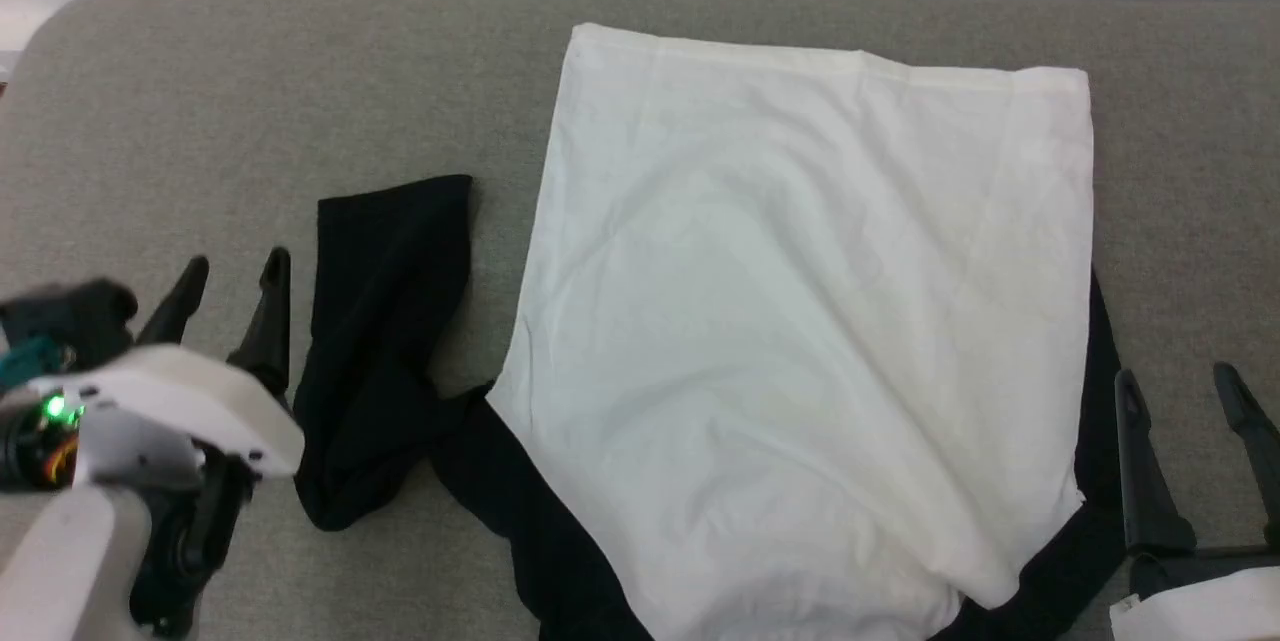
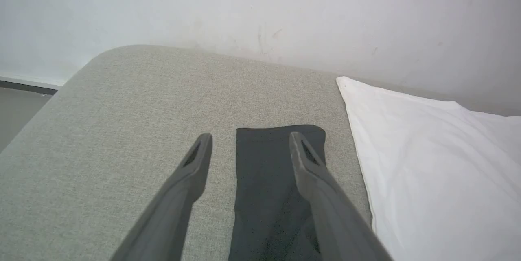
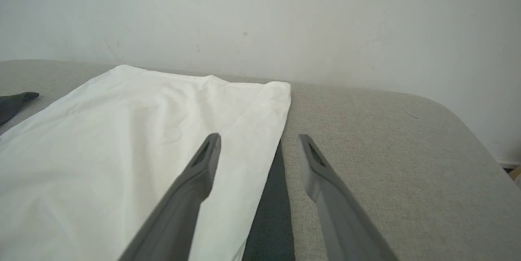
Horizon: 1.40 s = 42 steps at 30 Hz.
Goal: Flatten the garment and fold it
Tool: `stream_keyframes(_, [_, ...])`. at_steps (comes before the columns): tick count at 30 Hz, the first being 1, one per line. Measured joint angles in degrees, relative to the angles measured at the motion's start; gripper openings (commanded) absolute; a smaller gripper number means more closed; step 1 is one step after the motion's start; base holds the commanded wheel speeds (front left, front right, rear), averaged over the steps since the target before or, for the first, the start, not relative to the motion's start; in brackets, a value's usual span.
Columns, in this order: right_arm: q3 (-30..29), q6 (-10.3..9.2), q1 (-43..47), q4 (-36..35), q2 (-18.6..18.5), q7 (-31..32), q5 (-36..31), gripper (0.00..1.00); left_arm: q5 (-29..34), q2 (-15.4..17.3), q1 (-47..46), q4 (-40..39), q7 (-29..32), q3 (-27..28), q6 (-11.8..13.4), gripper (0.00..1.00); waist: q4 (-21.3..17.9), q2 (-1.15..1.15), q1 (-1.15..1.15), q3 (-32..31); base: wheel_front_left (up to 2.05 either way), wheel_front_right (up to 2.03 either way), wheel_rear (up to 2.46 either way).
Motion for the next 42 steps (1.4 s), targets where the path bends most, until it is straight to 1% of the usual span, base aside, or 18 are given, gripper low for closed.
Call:
stream_keyframes(3, [0.4, 0.0, -0.8, -0.7, 0.0, 0.0, -0.3, 1.0, 1.1, 1.3, -4.9, 2.7, 3.3, -2.4, -1.7, 1.0, -0.5, 0.0, 0.0, 1.4, 0.0, 0.0, 0.0])
stream_keyframes(7, [0.5, 0.0, -2.0, -2.0, 0.0, 0.0, -0.6, 1.0, 2.0, 2.0, -9.8, 8.7, 7.3, -5.4, -3.6, 1.0, -1.5, 0.0, 0.01, 3.5, 0.0, 0.0, 0.0])
stream_keyframes(11, [0.3, 0.0, -2.3, -3.1, 0.0, 0.5, -0.9, 1.0, 2.1, 2.3, -11.9, 14.0, 10.1, -6.7, -4.1, 1.0, -2.8, 0.0, 0.01, 5.4, 0.0, 0.0, 0.0])
stream_keyframes(15, [-0.3, 0.0, -2.5, -4.0, 0.0, 0.9, -0.9, 1.0, 2.0, 2.1, -13.6, 18.5, 11.0, -7.0, -4.3, 1.0, -3.9, 0.0, 0.01, 7.3, 0.0, 0.0, 0.0])
stream_keyframes(22, [-0.8, 0.0, -3.0, -5.4, 0.0, 2.0, -1.8, 1.0, 0.3, 1.3, -18.6, 23.6, 11.0, -6.6, -6.9, 1.0, -4.7, 0.0, -0.01, 9.8, 0.0, 0.0, 0.0])
stream_keyframes(23, [-0.7, 0.0, -3.2, -5.5, 0.0, 2.1, -2.0, 1.0, -0.1, 1.2, -19.1, 24.2, 11.0, -6.6, -7.4, 0.72, -4.7, 0.0, -0.01, 10.0, 0.0, 0.0, 0.0])
stream_keyframes(24, [-0.7, 0.0, -3.3, -5.7, 0.0, 2.2, -2.1, 1.0, -0.6, 1.0, -19.6, 24.7, 11.0, -6.4, -7.6, 0.0, -4.6, 0.0, -0.01, 10.1, 0.0, 0.0, 0.0])
stream_keyframes(27, [-0.7, 0.0, -3.4, -5.9, 0.0, 2.6, -2.4, 1.0, -1.8, 0.1, -20.5, 25.8, 11.1, -6.3, -8.6, 0.0, -4.3, 0.0, 0.0, 10.0, 0.0, 0.0, 0.0])
stream_keyframes(32, [-0.4, 0.0, -3.4, -5.4, 0.0, 2.6, -2.4, 1.0, -4.0, -1.6, -20.1, 26.6, 8.8, -5.2, -9.6, 0.0, -3.8, 0.0, 0.0, 8.6, 0.0, 0.0, 0.0])
stream_keyframes(36, [0.0, 0.0, -3.3, -4.6, 0.0, 2.5, -2.3, 1.0, -4.3, -2.5, -18.6, 25.5, 5.5, -3.9, -9.6, 0.0, -3.4, 0.0, 0.01, 6.7, 0.0, 0.0, 0.0])
stream_keyframes(38, [0.3, 0.0, -3.2, -4.0, 0.0, 2.4, -1.9, 1.0, -4.6, -2.2, -18.6, 23.8, 4.0, -2.6, -9.5, 0.0, -3.2, 0.0, 0.0, 5.4, 0.0, 0.0, 0.0])
stream_keyframes(42, [0.5, 0.0, -2.6, -2.5, 0.0, 1.8, -1.0, 1.0, -6.2, -1.1, -18.3, 19.7, 2.2, 1.1, -7.9, 0.0, -2.8, 0.0, 0.0, 2.6, 0.0, 0.0, 0.0])
